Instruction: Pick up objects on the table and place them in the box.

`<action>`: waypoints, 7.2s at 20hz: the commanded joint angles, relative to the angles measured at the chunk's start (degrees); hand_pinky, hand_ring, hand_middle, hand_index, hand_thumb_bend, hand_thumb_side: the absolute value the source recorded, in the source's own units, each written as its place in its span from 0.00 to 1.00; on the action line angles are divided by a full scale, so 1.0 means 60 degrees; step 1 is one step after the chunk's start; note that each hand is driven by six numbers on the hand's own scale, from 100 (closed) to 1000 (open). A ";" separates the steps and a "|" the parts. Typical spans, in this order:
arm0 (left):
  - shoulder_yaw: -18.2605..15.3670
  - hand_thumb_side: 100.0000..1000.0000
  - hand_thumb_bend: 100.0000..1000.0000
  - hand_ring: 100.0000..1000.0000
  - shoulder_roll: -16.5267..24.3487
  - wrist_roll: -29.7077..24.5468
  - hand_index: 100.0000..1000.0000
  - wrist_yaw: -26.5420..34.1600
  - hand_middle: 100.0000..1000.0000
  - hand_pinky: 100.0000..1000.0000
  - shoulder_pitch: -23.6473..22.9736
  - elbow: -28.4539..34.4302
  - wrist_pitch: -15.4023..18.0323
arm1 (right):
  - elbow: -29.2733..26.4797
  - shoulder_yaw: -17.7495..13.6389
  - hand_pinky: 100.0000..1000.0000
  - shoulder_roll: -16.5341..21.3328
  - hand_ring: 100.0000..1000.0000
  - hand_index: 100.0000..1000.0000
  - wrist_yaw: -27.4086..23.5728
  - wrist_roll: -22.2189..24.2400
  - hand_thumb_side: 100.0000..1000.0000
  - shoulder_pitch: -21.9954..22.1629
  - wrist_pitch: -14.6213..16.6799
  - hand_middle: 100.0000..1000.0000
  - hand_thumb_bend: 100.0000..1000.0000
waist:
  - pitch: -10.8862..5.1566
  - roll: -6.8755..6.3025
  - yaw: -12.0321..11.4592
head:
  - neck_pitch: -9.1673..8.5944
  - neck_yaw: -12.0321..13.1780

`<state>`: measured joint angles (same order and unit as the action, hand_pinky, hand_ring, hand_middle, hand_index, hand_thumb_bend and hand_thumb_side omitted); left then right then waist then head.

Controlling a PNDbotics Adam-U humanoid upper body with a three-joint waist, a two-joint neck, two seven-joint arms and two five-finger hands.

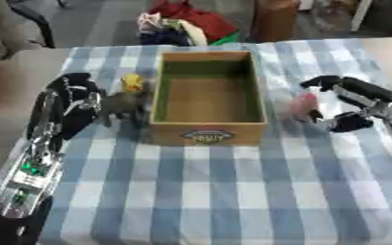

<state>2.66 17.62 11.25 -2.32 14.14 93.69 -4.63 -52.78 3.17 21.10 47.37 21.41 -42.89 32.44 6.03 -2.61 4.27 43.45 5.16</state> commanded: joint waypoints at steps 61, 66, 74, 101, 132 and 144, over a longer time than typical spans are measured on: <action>0.0156 0.09 0.00 0.57 0.0119 -0.0273 0.70 -0.0017 0.56 0.77 0.0353 0.0240 -0.0012 | 0.1087 0.0390 0.83 -0.2178 0.92 0.93 0.3131 -0.2628 0.17 -0.2426 0.1138 0.90 0.00 | -0.0215 0.0038 -0.0737 | -0.0226 -0.0783; 0.0155 0.08 0.00 0.57 0.0171 -0.0283 0.70 -0.0031 0.56 0.77 0.0345 0.0195 -0.0017 | 0.1041 0.0248 0.85 -0.2086 0.99 0.97 0.3273 -0.2661 0.15 -0.2322 0.1109 1.00 0.00 | -0.0193 0.0026 -0.0663 | -0.0253 -0.0722; 0.0112 0.08 0.00 0.57 0.0367 -0.0269 0.70 -0.0077 0.56 0.77 0.0399 0.0162 -0.0028 | 0.0660 0.0216 0.83 -0.1813 0.98 0.96 0.2398 -0.2896 0.12 -0.2189 0.0852 0.98 0.00 | -0.0170 0.0005 -0.0574 | -0.0281 -0.0640; 0.2714 0.00 0.60 0.76 0.4123 -0.3868 0.84 -0.3681 0.79 0.76 0.3520 -0.4364 0.2757 | -0.2342 0.0252 0.78 -0.0599 0.94 0.90 -0.1295 -0.2963 0.11 -0.1388 -0.0184 0.81 0.00 | -0.0385 -0.0155 0.0308 | -0.0184 -0.0050; 0.0964 0.00 0.13 0.37 0.2634 -0.3579 0.47 -0.6898 0.31 0.60 0.4904 -0.6358 0.2646 | -0.2967 0.0323 0.77 -0.0406 0.91 0.86 -0.3189 -0.1383 0.13 -0.1154 -0.0646 0.73 0.00 | -0.0447 -0.0142 0.0462 | -0.0106 -0.0048; 0.1569 0.00 0.16 0.40 0.2200 -0.4134 0.49 -0.6616 0.33 0.60 0.6012 -0.5557 0.3057 | -0.2279 0.0939 0.77 -0.0948 0.90 0.82 -0.2443 -0.0277 0.11 -0.1248 0.0442 0.70 0.00 | -0.0488 -0.0233 0.0721 | -0.0135 0.0078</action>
<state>12.03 30.18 -13.16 -42.17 48.44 58.98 13.38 -66.28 8.67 15.31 32.21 19.19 -48.92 34.31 3.91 -4.12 8.77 42.75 5.35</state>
